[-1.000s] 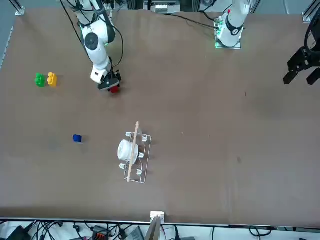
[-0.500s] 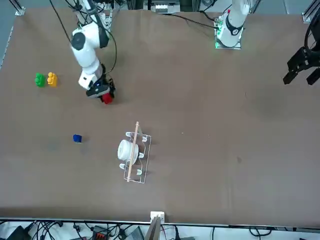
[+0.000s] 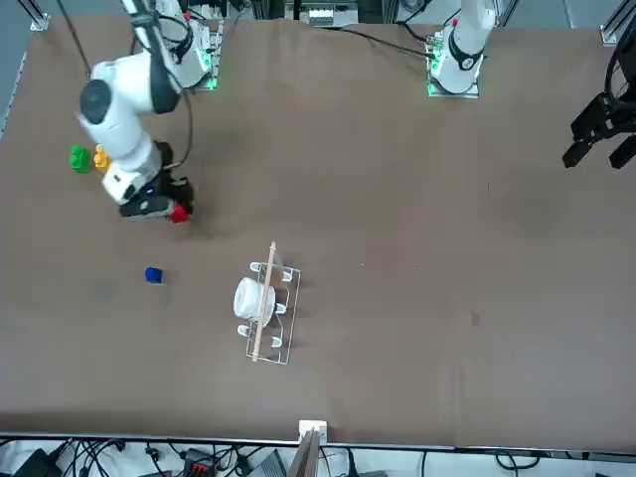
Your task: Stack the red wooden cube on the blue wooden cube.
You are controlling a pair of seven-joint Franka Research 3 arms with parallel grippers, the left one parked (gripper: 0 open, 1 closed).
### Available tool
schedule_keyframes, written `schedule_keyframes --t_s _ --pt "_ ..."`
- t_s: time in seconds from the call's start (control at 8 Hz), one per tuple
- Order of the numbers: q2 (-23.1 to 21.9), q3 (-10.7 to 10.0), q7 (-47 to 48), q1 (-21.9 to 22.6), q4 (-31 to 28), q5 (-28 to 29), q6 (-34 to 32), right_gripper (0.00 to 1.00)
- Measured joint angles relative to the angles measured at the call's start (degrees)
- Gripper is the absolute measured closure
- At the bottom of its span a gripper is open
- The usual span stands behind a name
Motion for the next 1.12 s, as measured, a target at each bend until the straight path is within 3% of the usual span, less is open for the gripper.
schedule_keyframes --t_s 0.25,0.75,1.12 --pt "4.6 0.0 -0.5 -3.8 9.3 0.0 -6.3 0.3" --pt "16.6 -0.1 -4.4 -8.1 19.9 -0.1 -6.4 0.3" --pt "22.3 -0.1 -6.8 -9.8 23.2 -0.1 -4.2 0.3"
